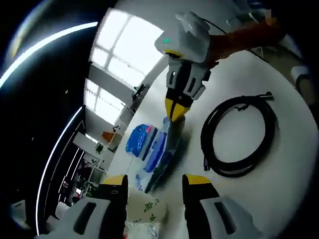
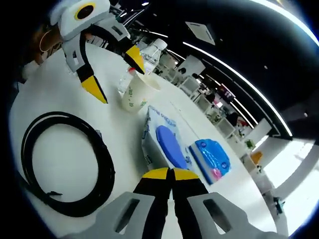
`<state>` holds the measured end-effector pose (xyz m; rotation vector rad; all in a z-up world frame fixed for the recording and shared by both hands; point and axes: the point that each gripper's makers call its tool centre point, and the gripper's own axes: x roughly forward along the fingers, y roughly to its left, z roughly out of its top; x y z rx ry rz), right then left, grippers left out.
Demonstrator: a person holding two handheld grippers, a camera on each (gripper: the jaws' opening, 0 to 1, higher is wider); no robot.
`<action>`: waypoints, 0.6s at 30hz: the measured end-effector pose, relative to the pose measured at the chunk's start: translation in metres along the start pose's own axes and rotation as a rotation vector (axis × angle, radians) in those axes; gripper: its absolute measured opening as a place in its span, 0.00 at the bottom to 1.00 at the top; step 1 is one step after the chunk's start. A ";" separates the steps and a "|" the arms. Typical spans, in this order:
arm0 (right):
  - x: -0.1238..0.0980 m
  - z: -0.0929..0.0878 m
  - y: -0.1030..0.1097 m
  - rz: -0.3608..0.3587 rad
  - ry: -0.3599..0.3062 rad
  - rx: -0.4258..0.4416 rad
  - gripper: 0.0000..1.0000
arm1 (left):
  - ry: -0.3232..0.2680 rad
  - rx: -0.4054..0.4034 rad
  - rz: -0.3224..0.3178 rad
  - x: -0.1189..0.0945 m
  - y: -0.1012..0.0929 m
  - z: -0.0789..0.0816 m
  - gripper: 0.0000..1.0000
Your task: Arrange the tabletop items into an orderly group along one side of the table until the central work area is clear of visible clutter.
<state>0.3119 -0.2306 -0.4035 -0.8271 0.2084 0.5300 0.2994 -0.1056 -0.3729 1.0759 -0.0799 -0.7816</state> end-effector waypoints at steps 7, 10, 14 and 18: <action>0.000 -0.002 0.000 0.005 -0.008 0.014 0.00 | -0.001 0.214 0.085 0.023 0.017 0.004 0.27; 0.000 -0.002 0.001 0.006 -0.009 0.017 0.00 | 0.018 0.241 0.072 0.034 0.011 0.002 0.27; 0.000 -0.002 0.001 0.006 -0.013 0.018 0.00 | 0.069 0.308 0.068 0.044 0.008 -0.006 0.27; 0.001 -0.002 0.001 0.010 -0.016 0.019 0.00 | 0.103 0.371 0.080 0.054 0.006 -0.009 0.27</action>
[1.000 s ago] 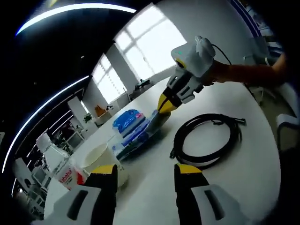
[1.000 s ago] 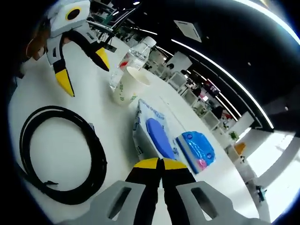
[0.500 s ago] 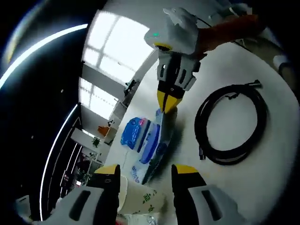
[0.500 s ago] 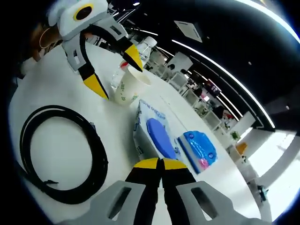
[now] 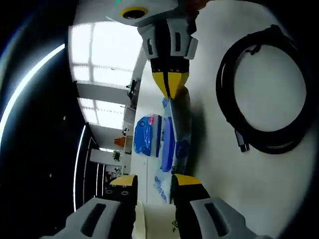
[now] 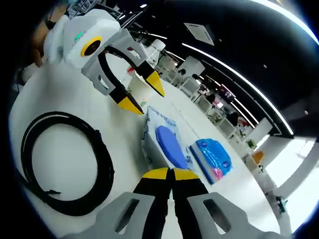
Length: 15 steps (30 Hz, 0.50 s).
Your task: Arrange the tabletop items into an orderly group along one side of the table until the central work area is clear of visible clutter.
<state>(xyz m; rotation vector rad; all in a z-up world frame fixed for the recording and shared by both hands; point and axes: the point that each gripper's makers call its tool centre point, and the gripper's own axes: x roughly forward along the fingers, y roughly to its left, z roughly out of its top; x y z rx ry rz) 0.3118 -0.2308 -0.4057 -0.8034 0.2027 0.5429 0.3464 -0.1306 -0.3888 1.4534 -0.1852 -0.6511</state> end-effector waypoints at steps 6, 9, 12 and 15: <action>0.000 0.002 -0.003 -0.011 -0.009 0.007 0.00 | 0.020 0.064 -0.043 0.010 -0.014 -0.004 0.26; 0.000 0.003 0.000 -0.003 -0.015 0.003 0.00 | 0.021 0.072 -0.029 0.017 -0.011 -0.006 0.26; 0.000 0.002 0.001 -0.001 -0.013 -0.003 0.00 | 0.018 0.077 -0.020 0.020 -0.008 -0.007 0.26; 0.000 0.002 0.001 0.001 -0.015 0.004 0.00 | 0.029 0.078 -0.013 0.023 -0.007 -0.011 0.25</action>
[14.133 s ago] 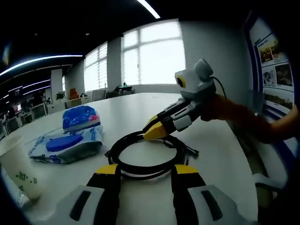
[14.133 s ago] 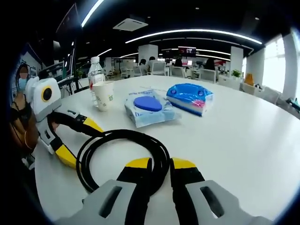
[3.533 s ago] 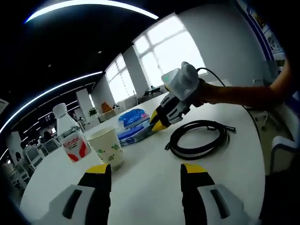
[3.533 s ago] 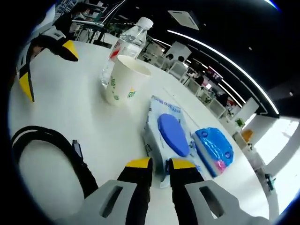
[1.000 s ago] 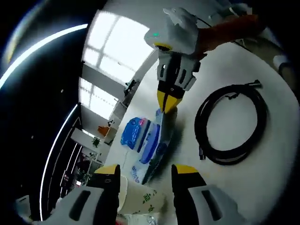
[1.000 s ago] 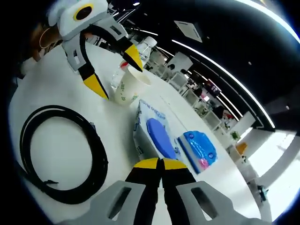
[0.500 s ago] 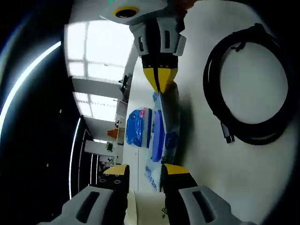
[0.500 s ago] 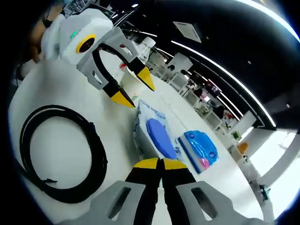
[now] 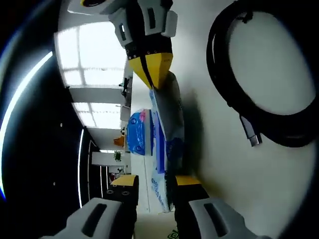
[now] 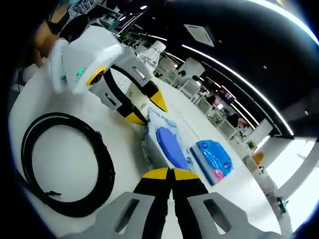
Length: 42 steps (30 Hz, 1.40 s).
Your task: Arrange the tabletop items into an orderly group along one side of the table until the central work area is clear of visible clutter.
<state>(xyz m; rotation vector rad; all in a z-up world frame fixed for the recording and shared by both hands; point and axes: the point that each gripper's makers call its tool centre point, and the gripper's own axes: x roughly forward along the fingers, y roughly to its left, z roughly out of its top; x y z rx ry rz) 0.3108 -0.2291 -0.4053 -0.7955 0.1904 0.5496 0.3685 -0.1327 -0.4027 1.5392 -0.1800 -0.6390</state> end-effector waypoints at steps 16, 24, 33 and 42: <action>-0.003 -0.002 -0.005 -0.004 -0.012 0.012 0.00 | 0.036 0.238 -0.044 0.003 -0.010 0.009 0.09; -0.004 -0.006 -0.003 -0.002 -0.001 0.009 0.00 | 0.048 0.241 -0.106 0.007 -0.017 0.013 0.01; -0.005 -0.005 -0.005 -0.014 -0.001 -0.006 0.00 | 0.059 0.229 -0.081 0.007 -0.015 0.013 0.00; -0.010 -0.006 -0.011 -0.043 0.003 -0.032 0.00 | 0.049 0.243 -0.049 0.008 -0.008 0.018 0.00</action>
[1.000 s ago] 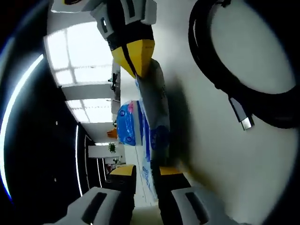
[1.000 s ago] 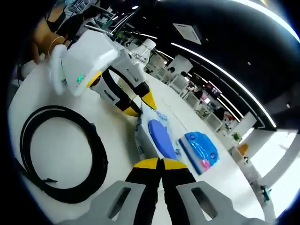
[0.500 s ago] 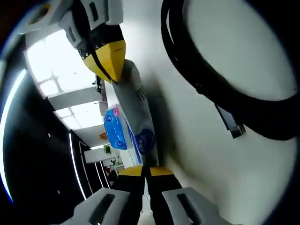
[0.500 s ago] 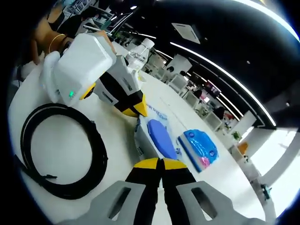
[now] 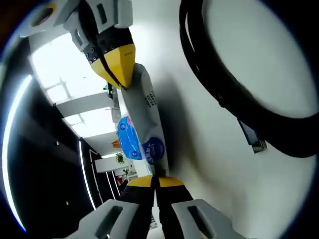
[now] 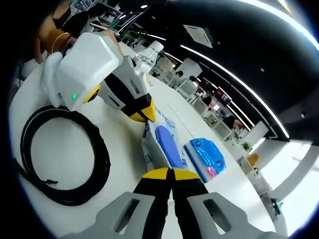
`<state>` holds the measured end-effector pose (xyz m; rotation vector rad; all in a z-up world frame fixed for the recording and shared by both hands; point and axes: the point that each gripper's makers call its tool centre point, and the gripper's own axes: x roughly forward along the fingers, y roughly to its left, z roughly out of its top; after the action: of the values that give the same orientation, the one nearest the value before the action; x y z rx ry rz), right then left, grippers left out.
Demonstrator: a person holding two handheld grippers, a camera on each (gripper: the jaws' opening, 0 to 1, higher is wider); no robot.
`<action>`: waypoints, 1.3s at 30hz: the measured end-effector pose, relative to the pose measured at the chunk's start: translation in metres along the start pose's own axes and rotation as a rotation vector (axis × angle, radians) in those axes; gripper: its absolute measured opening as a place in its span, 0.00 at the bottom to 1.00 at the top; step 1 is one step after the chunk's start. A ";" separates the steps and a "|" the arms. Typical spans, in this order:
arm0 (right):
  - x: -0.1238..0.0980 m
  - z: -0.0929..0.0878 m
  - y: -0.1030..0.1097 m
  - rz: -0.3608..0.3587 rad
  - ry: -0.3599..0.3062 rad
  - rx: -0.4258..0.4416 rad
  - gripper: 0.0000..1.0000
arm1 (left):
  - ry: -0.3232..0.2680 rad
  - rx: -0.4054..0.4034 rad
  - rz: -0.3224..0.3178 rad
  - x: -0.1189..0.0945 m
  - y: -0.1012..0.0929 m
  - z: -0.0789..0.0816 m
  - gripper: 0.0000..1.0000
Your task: Arrange the tabletop items into an orderly group along one side of the table until the central work area is clear of visible clutter.
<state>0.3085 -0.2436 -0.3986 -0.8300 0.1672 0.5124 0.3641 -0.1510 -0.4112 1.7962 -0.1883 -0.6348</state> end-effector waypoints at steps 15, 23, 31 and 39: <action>-0.016 0.000 -0.007 -0.056 0.001 -0.078 0.00 | -0.022 0.003 0.047 -0.003 0.013 0.013 0.00; -0.027 0.002 -0.011 -0.086 -0.013 -0.137 0.00 | -0.031 0.008 0.061 -0.012 0.020 0.019 0.00; -0.038 -0.002 -0.010 -0.092 -0.015 -0.129 0.00 | -0.044 0.012 0.070 -0.020 0.022 0.028 0.00; -0.045 0.000 -0.010 -0.108 -0.024 -0.152 0.00 | -0.050 0.010 0.082 -0.032 0.023 0.034 0.00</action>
<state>0.2740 -0.2661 -0.3771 -0.9756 0.0616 0.4370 0.3249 -0.1729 -0.3858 1.7738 -0.2985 -0.6213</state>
